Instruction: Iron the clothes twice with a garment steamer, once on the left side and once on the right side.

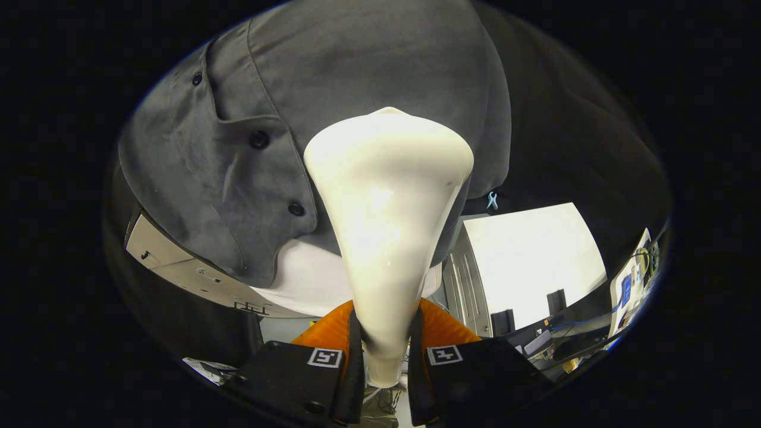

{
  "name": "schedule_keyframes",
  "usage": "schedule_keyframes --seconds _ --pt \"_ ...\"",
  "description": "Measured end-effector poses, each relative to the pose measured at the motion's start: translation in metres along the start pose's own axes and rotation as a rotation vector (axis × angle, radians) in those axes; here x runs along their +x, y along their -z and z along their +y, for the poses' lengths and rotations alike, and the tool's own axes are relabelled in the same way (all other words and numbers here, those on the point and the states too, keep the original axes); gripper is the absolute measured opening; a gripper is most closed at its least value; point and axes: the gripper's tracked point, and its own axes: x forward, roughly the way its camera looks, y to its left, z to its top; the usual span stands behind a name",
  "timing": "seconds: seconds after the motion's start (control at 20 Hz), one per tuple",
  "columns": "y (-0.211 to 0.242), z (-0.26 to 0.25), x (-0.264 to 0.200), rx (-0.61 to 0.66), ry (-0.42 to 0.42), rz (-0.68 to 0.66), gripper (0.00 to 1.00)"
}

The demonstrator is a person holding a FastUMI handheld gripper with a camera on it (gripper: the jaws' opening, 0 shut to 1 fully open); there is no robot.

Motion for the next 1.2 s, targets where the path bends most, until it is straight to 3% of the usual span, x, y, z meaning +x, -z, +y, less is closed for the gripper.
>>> schedule_keyframes --seconds 0.8,1.2 --pt "0.058 -0.009 0.032 0.031 0.023 0.085 0.38" --pt "0.047 0.016 -0.008 0.041 0.020 0.023 0.38"
